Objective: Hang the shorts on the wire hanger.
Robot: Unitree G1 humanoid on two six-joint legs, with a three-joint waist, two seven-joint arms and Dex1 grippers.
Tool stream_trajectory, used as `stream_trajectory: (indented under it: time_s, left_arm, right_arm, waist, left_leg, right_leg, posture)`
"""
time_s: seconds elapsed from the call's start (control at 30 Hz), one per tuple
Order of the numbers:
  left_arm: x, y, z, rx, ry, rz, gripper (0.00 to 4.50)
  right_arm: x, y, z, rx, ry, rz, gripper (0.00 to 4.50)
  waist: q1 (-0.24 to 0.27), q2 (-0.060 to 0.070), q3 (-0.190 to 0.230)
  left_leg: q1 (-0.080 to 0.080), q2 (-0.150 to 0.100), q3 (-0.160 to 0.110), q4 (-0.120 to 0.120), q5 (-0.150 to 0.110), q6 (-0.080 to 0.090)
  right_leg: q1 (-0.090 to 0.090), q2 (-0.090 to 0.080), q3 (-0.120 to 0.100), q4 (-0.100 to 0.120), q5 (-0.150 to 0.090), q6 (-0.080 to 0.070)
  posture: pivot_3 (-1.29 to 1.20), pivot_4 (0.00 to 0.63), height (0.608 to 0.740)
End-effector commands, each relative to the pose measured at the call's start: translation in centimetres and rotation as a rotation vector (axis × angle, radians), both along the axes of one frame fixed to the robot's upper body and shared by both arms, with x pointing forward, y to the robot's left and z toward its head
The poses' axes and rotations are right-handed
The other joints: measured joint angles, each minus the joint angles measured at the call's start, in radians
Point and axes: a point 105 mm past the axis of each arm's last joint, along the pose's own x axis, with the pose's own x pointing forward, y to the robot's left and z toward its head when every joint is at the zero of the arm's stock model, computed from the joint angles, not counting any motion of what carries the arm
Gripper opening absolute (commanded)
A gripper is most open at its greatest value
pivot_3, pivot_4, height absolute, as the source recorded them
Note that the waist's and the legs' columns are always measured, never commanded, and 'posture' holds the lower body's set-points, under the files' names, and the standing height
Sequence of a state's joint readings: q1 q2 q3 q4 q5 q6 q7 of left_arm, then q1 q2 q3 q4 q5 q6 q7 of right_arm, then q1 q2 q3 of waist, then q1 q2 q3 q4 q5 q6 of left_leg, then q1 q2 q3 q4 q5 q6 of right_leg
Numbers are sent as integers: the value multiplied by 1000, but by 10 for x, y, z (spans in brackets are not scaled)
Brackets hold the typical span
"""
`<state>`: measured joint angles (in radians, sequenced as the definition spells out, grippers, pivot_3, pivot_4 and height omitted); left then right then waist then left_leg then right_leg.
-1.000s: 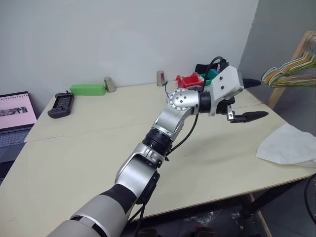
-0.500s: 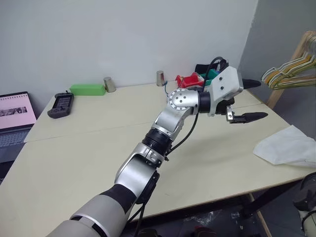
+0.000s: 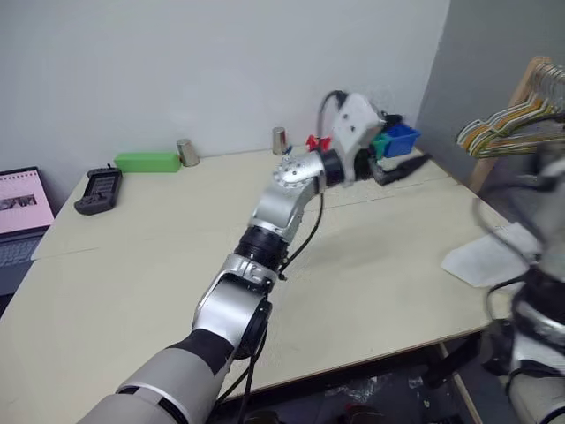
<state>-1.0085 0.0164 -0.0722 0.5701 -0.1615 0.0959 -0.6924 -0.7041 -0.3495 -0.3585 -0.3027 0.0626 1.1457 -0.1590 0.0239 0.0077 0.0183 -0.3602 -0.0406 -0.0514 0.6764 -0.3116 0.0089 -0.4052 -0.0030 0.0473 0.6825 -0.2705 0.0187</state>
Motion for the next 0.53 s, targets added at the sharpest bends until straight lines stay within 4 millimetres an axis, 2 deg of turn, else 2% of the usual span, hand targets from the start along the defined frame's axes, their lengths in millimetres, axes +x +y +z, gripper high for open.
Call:
stream_trajectory:
  time_s: [0.03,0.2,0.33,0.4,0.53]
  left_arm:
    - [14,45,-22,-12,83,213,4500]
    - [15,102,-68,-41,224,491,4500]
    - [-2,133,-103,-38,306,664,4500]
    - [-11,144,-114,-32,326,721,4500]
    - [-21,158,-126,-48,369,801,4500]
  right_arm:
    - [11,28,5,-66,-97,110,4465]
    - [26,77,-35,-127,-66,313,4465]
    - [26,116,-74,-85,-7,482,4465]
    - [23,124,-87,-68,15,506,4465]
    - [21,123,-104,-26,45,484,4465]
  waist:
    - [15,-4,2]
    - [59,-13,2]
    - [98,-16,2]
    - [116,-17,2]
    - [156,-19,3]
  left_leg:
    - [-2,0,-2,0,0,0]
    - [-5,-3,-4,1,3,-5]
    - [-2,-4,-5,2,3,-5]
    - [-2,-4,-6,2,3,-6]
    - [-2,-4,-9,2,4,-8]
  right_leg:
    - [-1,-1,-1,0,0,0]
    - [-4,-6,-3,-1,0,0]
    - [-1,-8,-4,0,1,0]
    - [-1,-7,-4,0,3,-1]
    - [-1,-7,-7,0,6,-2]
  posture:
    - [189,0,740]
    - [288,0,740]
    - [335,0,740]
    - [358,0,740]
    - [380,0,740]
